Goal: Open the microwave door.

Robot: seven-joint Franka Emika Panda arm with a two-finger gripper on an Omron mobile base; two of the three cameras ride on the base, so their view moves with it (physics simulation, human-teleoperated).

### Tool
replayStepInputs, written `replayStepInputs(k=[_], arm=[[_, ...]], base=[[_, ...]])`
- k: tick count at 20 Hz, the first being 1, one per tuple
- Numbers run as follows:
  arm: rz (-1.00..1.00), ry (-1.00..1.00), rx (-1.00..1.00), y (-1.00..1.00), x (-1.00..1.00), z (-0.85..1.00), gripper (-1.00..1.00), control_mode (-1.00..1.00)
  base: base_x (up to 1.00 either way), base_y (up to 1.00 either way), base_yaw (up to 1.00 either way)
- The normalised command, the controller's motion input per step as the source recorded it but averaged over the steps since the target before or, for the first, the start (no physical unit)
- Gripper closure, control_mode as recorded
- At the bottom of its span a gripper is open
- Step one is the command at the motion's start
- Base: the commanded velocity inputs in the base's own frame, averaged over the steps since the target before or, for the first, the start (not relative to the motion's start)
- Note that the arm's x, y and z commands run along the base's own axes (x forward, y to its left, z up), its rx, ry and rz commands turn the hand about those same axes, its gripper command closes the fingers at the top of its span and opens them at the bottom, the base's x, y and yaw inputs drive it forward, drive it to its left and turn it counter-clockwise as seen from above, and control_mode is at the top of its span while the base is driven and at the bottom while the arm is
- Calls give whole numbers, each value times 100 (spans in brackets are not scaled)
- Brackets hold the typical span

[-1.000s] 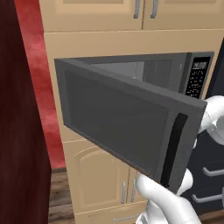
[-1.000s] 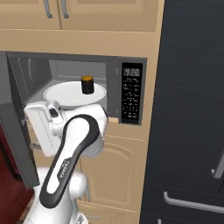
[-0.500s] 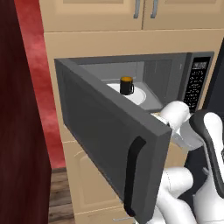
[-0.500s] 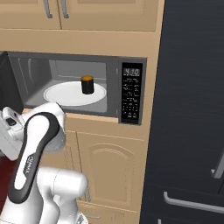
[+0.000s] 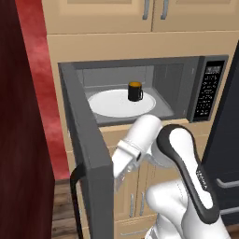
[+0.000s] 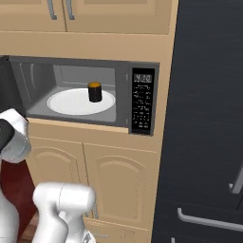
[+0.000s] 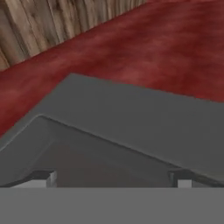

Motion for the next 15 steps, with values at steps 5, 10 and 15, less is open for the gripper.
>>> replayStepInputs(k=[5, 10, 15], arm=[[4, -38, 1, 47, -31, -1, -100, -100], [-11, -40, 1, -17, -9, 0, -100, -100], [-16, -31, 7, -41, 0, 2, -100, -100]], base=[[0, 0, 0], [0, 0, 0], [0, 0, 0]])
